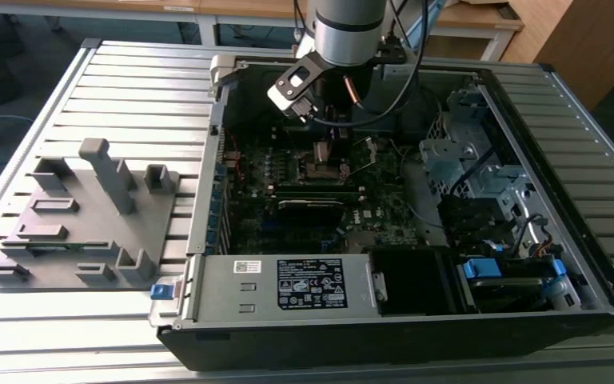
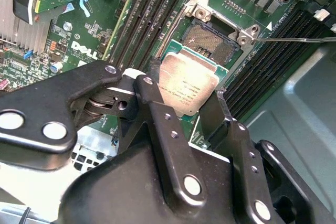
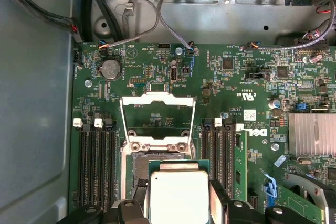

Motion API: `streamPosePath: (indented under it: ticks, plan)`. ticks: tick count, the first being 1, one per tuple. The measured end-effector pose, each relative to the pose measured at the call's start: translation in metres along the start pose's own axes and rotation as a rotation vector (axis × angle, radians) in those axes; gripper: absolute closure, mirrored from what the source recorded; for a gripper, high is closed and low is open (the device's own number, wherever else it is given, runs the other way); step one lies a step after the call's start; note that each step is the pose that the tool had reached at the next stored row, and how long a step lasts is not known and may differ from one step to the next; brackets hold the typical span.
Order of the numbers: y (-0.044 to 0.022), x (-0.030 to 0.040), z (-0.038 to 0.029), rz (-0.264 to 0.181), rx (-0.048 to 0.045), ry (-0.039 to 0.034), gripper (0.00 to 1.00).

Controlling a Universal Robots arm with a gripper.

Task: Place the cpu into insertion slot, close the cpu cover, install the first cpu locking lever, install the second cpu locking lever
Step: 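Place the cpu into insertion slot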

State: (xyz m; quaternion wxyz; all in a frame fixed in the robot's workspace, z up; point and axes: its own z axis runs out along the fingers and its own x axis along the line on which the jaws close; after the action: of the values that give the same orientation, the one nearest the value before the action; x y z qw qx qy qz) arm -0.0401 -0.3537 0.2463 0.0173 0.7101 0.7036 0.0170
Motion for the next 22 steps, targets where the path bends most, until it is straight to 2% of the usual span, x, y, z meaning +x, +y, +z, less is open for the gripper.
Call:
streamPosePath:
  ticks: [5,8,10,13,15,18,22]
  plan:
    - [-0.0001,0.0044,0.0008,0.000,-0.0001,0.0001,0.46]
    - [-0.0007,0.0067,0.0036,0.000,0.0000,-0.0003,0.46]
    - [-0.0011,0.0081,0.0061,0.000,0.0001,-0.0055,0.46]
    - [-0.0013,0.0094,0.0097,-0.001,0.0000,-0.0208,0.46]
    - [-0.0014,0.0095,0.0120,-0.002,0.0004,-0.0245,0.46]
    - [-0.0016,0.0095,0.0147,-0.005,0.0003,-0.0236,0.46]
    - [-0.0017,0.0096,0.0175,-0.012,0.0003,-0.0062,0.46]
